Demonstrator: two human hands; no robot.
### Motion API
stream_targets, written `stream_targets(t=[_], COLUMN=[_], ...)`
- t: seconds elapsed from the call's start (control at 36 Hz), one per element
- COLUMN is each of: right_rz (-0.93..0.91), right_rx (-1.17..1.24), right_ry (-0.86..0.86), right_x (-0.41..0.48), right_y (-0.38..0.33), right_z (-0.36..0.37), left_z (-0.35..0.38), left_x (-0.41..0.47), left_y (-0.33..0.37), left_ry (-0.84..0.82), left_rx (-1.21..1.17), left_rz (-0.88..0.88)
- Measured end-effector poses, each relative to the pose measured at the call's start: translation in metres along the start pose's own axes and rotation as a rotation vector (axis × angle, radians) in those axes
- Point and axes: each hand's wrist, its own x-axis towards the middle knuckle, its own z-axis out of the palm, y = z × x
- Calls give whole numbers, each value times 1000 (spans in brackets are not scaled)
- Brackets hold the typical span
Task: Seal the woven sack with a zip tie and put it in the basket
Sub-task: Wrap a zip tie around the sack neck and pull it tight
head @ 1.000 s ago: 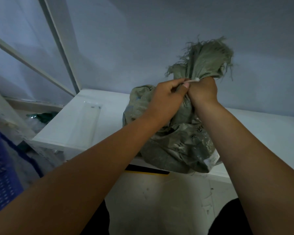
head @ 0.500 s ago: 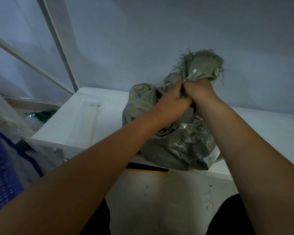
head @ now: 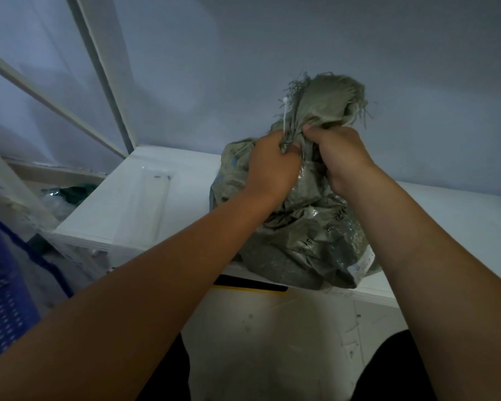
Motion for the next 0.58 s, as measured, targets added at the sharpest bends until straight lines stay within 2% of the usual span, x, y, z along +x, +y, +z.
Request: stream_targets(t=[0.25, 0.36, 0.58], right_rz=[-92, -133, -152], right_rx=[23, -105, -220], right_ry=[123, 185, 238], right_x=[4, 9, 10], right_y=[4, 7, 10], right_z=[1, 0, -2], left_z=[2, 3, 3], left_x=[-4, -8, -8], left_y=[-1, -4, -2], left_ry=[18, 25, -20], left_rx=[159, 201, 240], left_rz=[307, 400, 413])
